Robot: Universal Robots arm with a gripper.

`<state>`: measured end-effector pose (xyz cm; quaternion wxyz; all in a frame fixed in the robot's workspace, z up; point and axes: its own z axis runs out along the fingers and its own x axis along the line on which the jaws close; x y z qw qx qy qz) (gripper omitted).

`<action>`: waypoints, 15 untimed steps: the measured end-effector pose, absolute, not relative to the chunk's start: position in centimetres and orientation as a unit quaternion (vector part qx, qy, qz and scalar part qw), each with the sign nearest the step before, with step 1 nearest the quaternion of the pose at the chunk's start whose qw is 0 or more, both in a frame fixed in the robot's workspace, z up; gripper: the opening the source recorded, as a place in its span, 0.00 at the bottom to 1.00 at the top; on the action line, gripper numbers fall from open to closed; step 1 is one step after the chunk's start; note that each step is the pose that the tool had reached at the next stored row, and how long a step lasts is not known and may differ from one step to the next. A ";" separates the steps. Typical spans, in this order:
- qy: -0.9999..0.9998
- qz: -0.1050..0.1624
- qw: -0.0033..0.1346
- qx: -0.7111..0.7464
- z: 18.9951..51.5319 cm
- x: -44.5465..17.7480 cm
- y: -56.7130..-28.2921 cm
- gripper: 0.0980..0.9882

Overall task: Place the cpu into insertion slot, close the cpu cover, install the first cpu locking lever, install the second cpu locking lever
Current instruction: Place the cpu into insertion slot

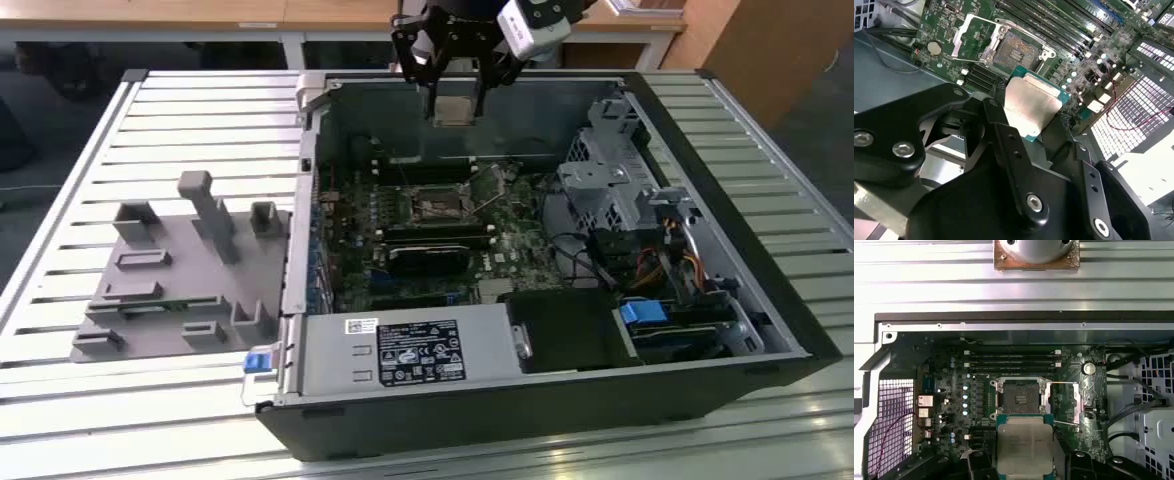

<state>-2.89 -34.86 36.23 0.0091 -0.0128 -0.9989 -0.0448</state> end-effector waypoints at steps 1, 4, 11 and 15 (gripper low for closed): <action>-0.999 -0.045 0.009 -0.013 36.2 -2.9 -34.9 0.49; -0.999 -0.045 0.009 -0.013 36.2 -2.9 -34.9 0.49; -0.999 -0.045 0.009 -0.018 36.2 -2.9 -34.9 0.49; -0.999 -0.045 0.008 -0.027 36.2 -2.9 -34.9 0.49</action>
